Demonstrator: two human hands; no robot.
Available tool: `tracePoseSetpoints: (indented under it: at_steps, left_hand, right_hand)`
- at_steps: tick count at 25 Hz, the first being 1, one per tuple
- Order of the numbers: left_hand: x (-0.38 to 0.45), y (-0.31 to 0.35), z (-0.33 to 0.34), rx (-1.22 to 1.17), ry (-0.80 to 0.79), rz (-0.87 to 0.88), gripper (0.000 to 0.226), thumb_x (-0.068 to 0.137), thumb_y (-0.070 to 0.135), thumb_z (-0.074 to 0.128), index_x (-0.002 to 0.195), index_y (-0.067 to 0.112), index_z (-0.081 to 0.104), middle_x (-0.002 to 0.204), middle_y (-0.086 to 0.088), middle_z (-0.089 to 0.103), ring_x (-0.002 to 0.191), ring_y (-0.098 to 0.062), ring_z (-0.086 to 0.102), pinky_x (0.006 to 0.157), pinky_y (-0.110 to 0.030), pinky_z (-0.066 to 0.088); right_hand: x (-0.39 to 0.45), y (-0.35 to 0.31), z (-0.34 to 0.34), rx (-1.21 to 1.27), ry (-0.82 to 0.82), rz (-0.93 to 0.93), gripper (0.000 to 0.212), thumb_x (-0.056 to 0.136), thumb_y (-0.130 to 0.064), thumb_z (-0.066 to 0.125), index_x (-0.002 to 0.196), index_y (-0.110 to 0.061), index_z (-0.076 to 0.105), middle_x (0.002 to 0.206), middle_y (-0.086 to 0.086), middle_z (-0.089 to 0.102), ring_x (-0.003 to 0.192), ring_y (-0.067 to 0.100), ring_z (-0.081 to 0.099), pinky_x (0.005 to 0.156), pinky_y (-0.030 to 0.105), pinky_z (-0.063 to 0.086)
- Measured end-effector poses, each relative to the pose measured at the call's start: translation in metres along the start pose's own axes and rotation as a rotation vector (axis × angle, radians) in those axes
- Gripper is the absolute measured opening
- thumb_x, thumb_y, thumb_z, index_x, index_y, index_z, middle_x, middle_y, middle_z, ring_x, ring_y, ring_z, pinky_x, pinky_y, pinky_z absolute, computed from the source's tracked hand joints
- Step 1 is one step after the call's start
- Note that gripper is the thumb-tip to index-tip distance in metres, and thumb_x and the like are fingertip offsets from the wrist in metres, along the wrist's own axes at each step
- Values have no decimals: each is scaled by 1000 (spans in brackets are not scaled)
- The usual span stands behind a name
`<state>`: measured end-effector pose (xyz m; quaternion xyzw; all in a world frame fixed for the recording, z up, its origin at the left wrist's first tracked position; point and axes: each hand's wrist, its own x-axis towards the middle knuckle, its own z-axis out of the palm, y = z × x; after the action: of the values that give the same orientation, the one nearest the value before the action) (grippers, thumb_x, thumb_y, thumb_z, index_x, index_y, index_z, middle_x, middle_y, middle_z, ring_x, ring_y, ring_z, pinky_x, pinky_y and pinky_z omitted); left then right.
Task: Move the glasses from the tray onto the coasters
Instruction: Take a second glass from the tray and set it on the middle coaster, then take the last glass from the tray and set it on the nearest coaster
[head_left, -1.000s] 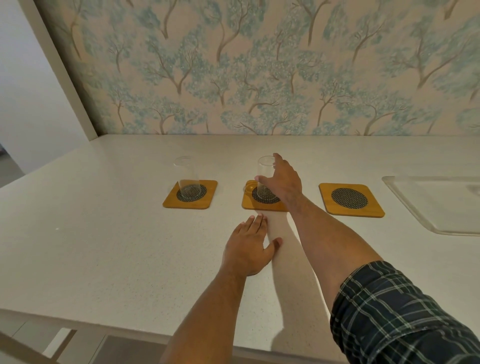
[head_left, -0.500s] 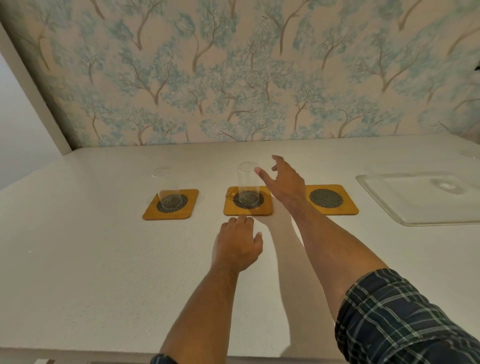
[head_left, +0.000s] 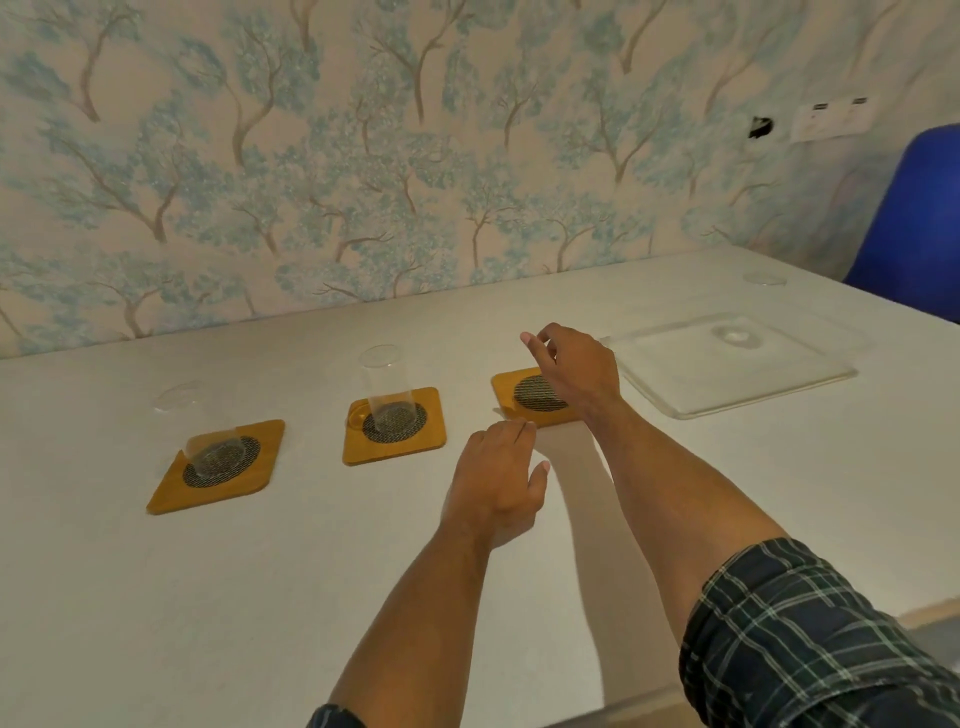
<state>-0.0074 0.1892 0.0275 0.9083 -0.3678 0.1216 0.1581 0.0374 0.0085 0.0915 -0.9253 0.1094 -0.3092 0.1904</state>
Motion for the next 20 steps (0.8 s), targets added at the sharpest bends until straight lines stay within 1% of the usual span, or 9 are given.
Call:
tracePoseSetpoints:
  at_steps: [3,6,9,12,15,17,20]
  left_hand:
    - [18,28,16,-52,-41,54,66,104,51,35,159,17,26,165,-3,32,151,-21,26,124,-41,20]
    - [31,57,29,-121,-82,99,70,104,54,34,162,19,18,169,-1,21,155,-20,16,126,-41,14]
    - [45,81,41,-141,-132,150,72,104,56,30,163,20,11,171,-1,13,157,-21,10,127,-42,11]
    - [59,100,54,-149,-167,181,73,103,59,27,163,21,9,171,0,12,157,-20,8,127,-42,11]
    - [72,115,67,-162,-190,211,76,102,61,25,163,19,8,171,0,9,157,-18,5,127,-40,9]
    - [79,123,75,-193,-191,213,77,102,62,24,163,19,8,171,0,9,157,-18,5,127,-38,7]
    - [90,137,87,-192,-167,212,78,102,62,26,163,18,7,172,0,5,157,-14,-1,125,-33,-6]
  right_hand:
    - [0,34,-22,-66,28,56,47,100,-61,42,98,-22,68,84,-7,68,77,15,64,61,28,43]
    - [0,70,-45,-141,51,123,45,99,-61,45,97,-23,69,86,-6,69,78,16,64,61,28,45]
    - [-1,101,-64,-176,70,193,43,98,-60,47,97,-23,70,87,-6,69,77,15,63,64,29,48]
    - [-1,132,-78,-203,93,264,40,98,-58,50,99,-23,70,89,-6,70,76,14,62,66,30,52]
    - [-1,162,-88,-243,121,318,36,99,-53,53,103,-21,70,92,-3,72,79,17,67,71,35,57]
    - [0,176,-95,-266,143,349,34,101,-50,53,103,-20,69,93,-2,72,79,18,67,72,38,58]
    - [8,199,-106,-291,155,399,31,102,-47,52,104,-20,68,95,1,73,81,20,66,72,38,58]
